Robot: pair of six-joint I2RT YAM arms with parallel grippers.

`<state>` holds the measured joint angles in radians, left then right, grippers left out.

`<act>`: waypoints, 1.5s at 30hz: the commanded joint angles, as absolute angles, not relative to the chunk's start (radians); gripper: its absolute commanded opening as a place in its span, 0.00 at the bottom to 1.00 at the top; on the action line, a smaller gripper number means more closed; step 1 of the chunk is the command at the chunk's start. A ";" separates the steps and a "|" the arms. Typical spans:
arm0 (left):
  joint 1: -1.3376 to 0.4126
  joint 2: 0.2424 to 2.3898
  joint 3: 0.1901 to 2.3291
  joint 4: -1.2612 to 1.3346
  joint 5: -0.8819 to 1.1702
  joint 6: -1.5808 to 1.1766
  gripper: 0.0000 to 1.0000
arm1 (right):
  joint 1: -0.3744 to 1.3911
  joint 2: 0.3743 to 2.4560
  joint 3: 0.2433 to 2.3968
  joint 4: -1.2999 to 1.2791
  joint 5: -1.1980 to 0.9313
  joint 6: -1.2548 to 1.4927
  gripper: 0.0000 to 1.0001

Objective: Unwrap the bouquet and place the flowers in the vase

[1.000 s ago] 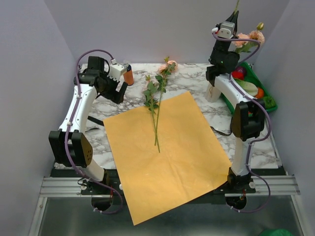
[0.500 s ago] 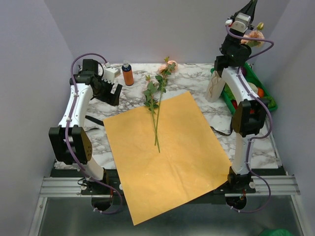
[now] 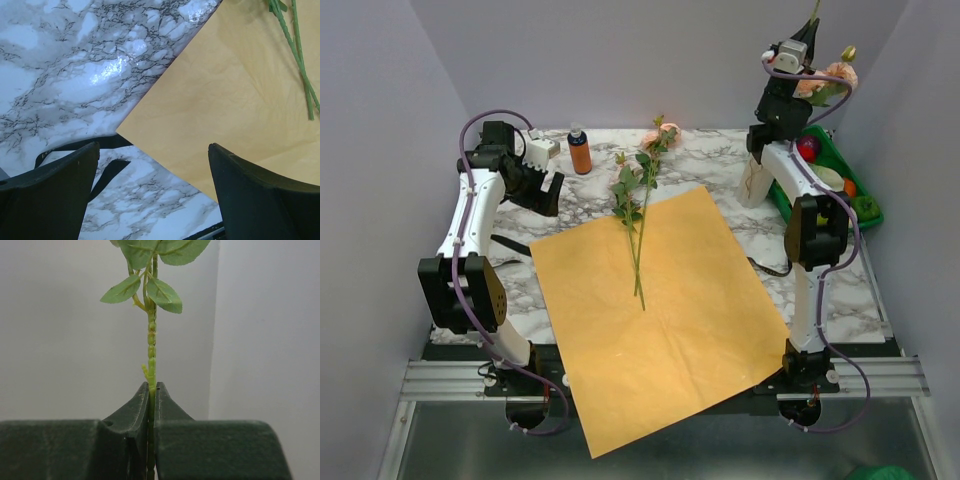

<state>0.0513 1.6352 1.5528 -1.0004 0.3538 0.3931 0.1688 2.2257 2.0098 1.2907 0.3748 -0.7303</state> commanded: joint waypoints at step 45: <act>0.052 1.381 1.407 -0.946 0.502 0.337 0.99 | 0.709 1.853 1.523 -0.262 0.374 0.367 0.57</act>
